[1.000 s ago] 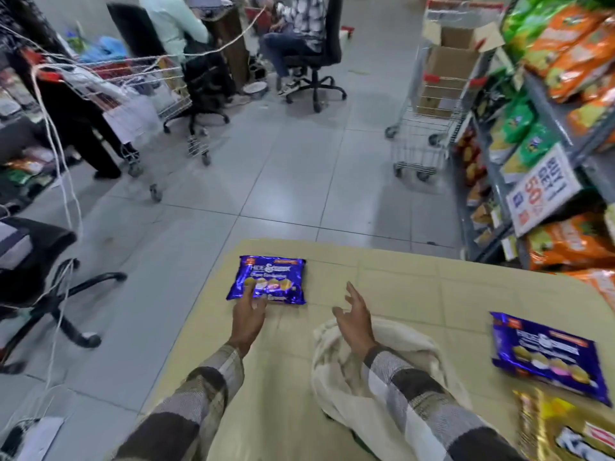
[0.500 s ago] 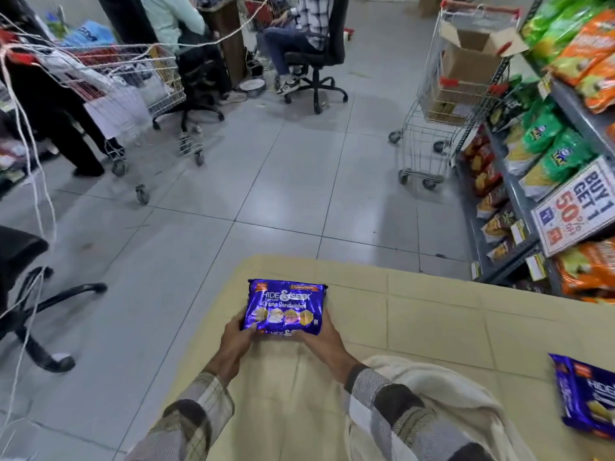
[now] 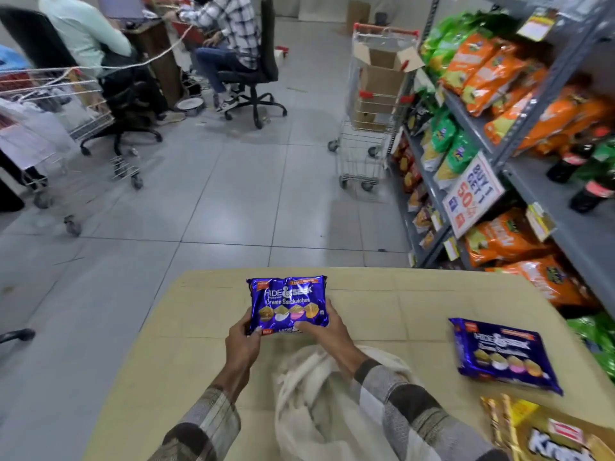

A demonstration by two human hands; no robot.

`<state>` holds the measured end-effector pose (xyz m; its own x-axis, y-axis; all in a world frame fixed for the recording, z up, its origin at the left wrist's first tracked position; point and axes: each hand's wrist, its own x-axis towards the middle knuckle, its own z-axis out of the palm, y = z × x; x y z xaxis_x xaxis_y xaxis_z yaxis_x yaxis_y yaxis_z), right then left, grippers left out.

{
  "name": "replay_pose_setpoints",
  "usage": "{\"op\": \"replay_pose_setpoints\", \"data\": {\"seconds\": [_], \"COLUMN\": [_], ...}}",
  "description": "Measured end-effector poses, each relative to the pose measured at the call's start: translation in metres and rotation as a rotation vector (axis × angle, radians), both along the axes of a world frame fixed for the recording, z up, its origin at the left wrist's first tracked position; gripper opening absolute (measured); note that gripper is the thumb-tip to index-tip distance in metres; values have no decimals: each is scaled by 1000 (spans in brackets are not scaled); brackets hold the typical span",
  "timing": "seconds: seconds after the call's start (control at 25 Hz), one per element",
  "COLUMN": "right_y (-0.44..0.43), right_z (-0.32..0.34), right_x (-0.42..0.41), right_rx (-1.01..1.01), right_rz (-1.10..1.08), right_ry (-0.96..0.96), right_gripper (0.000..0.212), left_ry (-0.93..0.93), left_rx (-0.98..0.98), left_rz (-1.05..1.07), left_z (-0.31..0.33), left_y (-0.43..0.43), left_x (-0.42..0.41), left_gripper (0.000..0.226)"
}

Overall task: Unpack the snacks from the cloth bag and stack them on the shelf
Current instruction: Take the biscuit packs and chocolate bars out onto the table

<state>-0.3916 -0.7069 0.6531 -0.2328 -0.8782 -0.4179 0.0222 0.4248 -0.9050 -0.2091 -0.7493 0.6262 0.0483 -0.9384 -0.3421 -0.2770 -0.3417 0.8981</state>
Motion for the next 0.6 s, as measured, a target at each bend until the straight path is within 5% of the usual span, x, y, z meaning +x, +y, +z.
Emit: {"op": "replay_pose_setpoints", "data": {"seconds": [0.6], "right_y": [198], "right_z": [17], "right_x": [-347], "right_rx": [116], "right_rz": [-390], "right_ry": [106], "right_gripper": [77], "left_ry": [-22], "left_rx": [-73], "left_rz": [-400], "left_z": [15], "left_y": [158], "left_x": [-366], "left_gripper": [42]}}
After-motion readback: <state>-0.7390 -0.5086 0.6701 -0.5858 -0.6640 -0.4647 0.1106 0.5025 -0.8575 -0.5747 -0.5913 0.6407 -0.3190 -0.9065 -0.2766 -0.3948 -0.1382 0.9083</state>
